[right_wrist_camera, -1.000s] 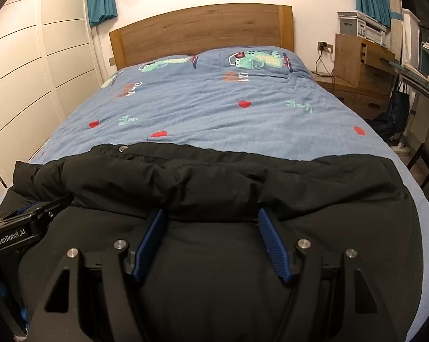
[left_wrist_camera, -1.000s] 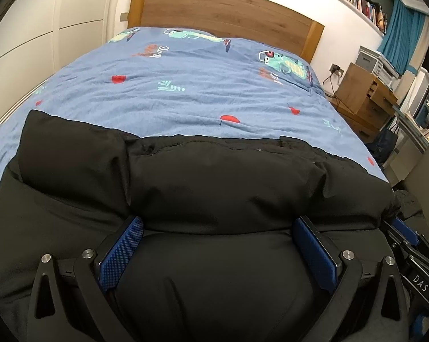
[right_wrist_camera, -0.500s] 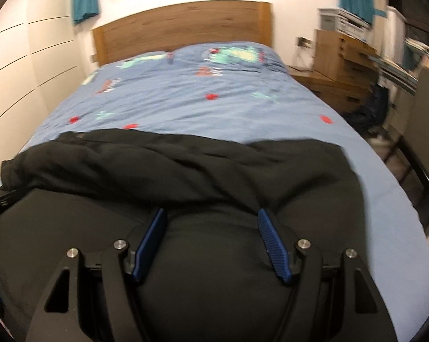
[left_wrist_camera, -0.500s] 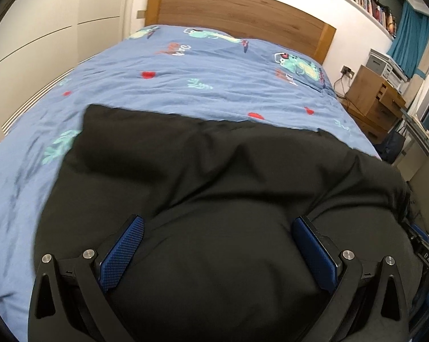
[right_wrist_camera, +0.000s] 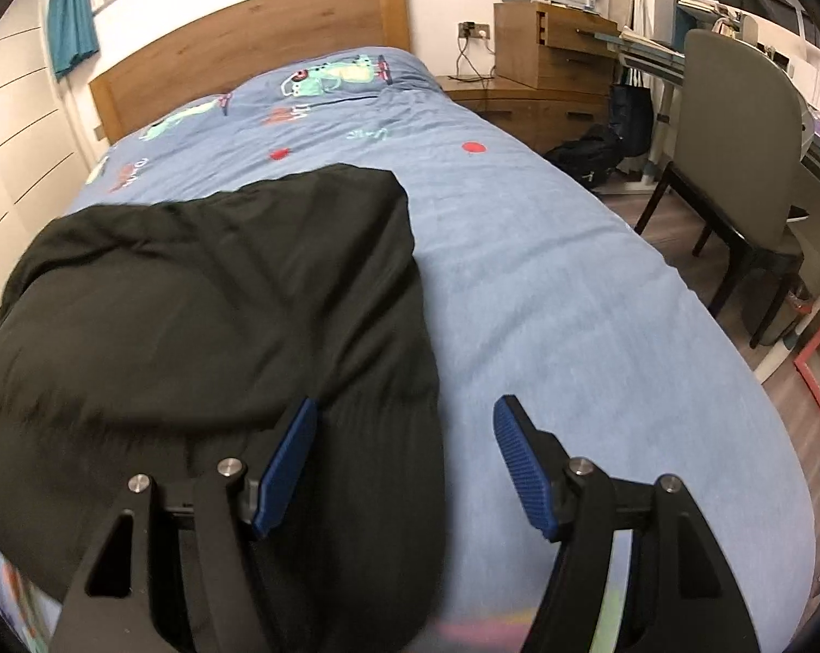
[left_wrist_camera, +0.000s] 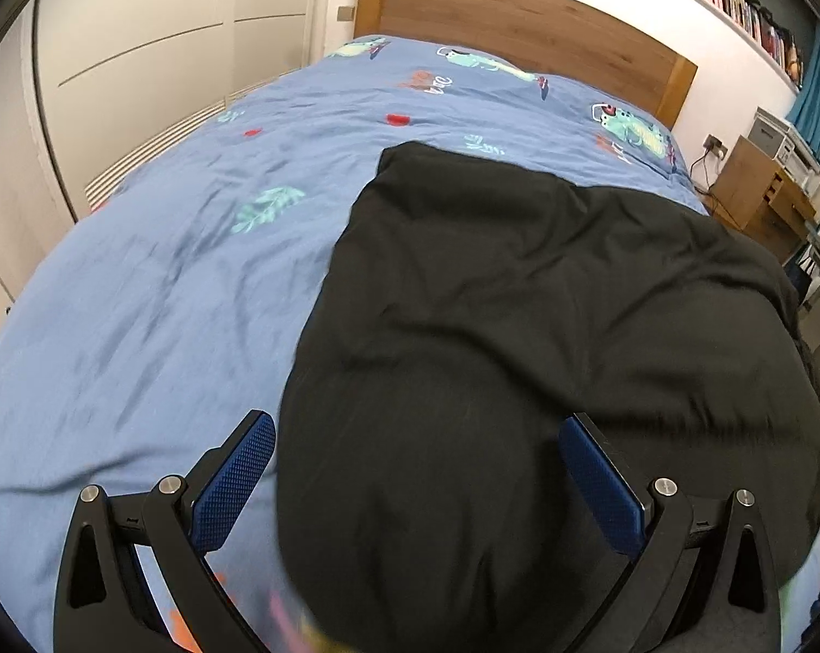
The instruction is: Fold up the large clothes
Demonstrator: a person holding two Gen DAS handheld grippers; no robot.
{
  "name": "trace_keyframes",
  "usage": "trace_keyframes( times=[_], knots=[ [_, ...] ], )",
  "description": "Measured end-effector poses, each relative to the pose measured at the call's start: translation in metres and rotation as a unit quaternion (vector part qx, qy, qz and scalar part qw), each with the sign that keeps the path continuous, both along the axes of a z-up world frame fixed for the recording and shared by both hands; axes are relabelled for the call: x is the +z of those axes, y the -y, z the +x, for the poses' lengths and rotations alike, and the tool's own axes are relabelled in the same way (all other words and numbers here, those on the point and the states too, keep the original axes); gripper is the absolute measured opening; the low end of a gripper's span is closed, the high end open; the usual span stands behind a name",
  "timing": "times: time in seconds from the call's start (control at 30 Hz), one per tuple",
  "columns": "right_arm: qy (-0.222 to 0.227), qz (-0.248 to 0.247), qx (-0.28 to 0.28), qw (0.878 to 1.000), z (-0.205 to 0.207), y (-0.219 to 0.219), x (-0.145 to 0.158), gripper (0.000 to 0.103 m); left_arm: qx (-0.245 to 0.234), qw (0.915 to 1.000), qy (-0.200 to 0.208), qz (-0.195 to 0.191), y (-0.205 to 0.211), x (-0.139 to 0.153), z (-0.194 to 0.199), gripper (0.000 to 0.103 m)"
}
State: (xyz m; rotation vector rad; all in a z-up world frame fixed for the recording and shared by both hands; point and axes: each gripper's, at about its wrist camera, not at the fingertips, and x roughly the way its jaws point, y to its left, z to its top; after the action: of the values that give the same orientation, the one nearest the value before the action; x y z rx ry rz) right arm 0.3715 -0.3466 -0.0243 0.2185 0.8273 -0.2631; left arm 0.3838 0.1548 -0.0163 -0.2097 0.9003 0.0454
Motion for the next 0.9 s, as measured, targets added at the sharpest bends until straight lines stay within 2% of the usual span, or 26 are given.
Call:
trace_keyframes(
  times=[0.13, 0.43, 0.53, 0.63, 0.7, 0.77, 0.83, 0.9],
  knots=[
    [0.003, 0.01, 0.008, 1.0, -0.023, -0.005, 0.001, 0.066, 0.0, 0.9999, -0.001, -0.017, -0.01, -0.001, -0.018, 0.102],
    [0.008, 0.02, 0.003, 1.0, -0.041, -0.001, -0.001, 0.066, 0.02, 0.9988, -0.002, -0.046, -0.036, -0.009, -0.04, 0.102],
    [0.012, 0.032, 0.014, 0.999, -0.041, 0.001, -0.001, 0.066, 0.019, 0.9967, 0.003, -0.079, -0.046, -0.012, -0.044, 0.102],
    [0.015, 0.077, 0.038, 0.996, -0.036, 0.006, -0.009, 0.067, -0.003, 0.9899, -0.004, -0.142, -0.054, -0.021, -0.039, 0.102],
    [0.017, 0.124, 0.054, 0.991, -0.03, 0.011, -0.019, 0.073, -0.019, 0.9848, -0.014, -0.172, -0.055, -0.03, -0.03, 0.102],
    [0.004, 0.179, 0.063, 0.982, -0.02, 0.02, -0.037, 0.077, -0.015, 0.9835, -0.028, -0.178, -0.059, -0.045, -0.018, 0.102],
    [-0.006, 0.203, 0.071, 0.977, -0.011, 0.025, -0.054, 0.08, -0.01, 0.9806, -0.035, -0.193, -0.063, -0.06, -0.01, 0.102],
    [-0.011, 0.234, 0.083, 0.969, -0.002, 0.03, -0.069, 0.087, -0.02, 0.975, -0.044, -0.217, -0.063, -0.078, 0.001, 0.102]
  ],
)
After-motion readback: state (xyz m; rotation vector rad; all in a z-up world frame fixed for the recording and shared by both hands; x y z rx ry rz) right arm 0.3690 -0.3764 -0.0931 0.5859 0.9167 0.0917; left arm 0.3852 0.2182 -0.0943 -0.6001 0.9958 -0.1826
